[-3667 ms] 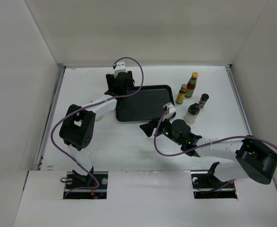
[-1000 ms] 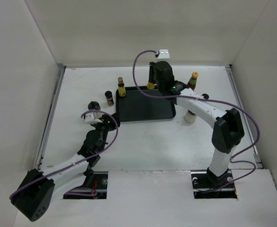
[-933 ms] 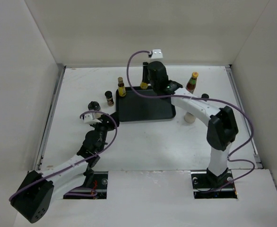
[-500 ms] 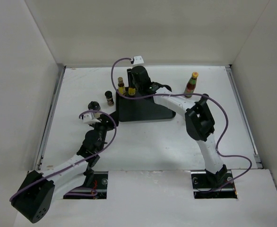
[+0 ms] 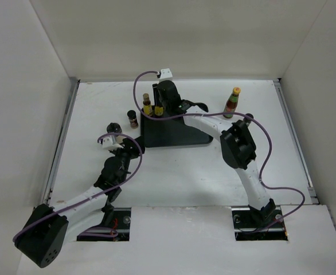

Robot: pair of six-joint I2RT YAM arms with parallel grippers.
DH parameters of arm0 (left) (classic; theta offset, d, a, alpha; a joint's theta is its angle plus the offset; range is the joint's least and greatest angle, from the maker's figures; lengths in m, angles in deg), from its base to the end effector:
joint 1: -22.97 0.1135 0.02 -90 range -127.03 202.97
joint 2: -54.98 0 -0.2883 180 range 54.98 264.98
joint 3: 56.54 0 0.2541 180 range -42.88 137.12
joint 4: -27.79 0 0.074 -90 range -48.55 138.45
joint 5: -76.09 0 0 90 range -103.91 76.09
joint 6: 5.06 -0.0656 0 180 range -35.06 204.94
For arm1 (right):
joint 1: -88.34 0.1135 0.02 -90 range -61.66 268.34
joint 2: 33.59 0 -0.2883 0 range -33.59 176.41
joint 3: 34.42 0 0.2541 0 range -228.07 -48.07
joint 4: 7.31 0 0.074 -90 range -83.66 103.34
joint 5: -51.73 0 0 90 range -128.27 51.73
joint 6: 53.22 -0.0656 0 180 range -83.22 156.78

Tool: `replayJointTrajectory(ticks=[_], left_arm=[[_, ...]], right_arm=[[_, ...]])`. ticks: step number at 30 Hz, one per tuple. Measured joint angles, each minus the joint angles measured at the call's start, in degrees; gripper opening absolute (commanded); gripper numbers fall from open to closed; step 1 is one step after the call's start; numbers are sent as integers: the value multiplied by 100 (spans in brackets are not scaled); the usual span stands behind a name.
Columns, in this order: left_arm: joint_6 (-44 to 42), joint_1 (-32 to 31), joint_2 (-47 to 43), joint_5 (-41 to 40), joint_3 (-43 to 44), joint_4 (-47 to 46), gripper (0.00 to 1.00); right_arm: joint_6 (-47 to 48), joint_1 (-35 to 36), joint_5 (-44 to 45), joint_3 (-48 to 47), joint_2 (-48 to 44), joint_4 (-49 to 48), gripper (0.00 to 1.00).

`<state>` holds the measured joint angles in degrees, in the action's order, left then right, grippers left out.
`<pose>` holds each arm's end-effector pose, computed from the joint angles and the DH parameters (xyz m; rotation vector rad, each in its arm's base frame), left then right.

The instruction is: Organize the condiment bottles

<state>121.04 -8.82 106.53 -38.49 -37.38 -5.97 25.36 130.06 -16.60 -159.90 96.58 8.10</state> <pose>0.1749 -0.0763 0.2064 -0.4020 1.5287 -0.6035 0.4535 0.3719 0.2666 -0.2496 1.8883 0.2670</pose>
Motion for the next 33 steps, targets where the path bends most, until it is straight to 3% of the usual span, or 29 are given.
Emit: replayJointTrajectory(ticks=[4, 9, 14, 22, 24, 27, 29, 31, 33], left_arm=[[17, 28, 7, 24, 2, 2, 61], [31, 35, 7, 63, 2, 2, 61], [33, 66, 4, 92, 2, 2, 61], [35, 52, 122, 105, 146, 243, 61], [35, 37, 140, 101, 313, 501, 61], [37, -48, 144, 37, 804, 1191, 57], [31, -92, 203, -55, 1344, 1797, 47], [-26, -98, 404, -107, 1950, 2249, 40], [-157, -87, 778, -157, 2643, 2675, 39]], right_arm=[[-9, 0, 2, -114, 118, -68, 31], [-61, 13, 4, -142, 157, -164, 55], [-190, 52, 22, -96, 131, -380, 68], [-365, 70, 46, 1246, -1193, -649, 77], [-439, 68, 63, 1856, -1869, -793, 73], [-588, 61, 101, 2957, -3005, -1156, 38], [-752, 39, 122, 3858, -3788, -1480, 21], [-953, 22, 142, 4715, -4406, -1711, 16], [-1182, 17, 144, 5541, -4857, -1821, 18]])
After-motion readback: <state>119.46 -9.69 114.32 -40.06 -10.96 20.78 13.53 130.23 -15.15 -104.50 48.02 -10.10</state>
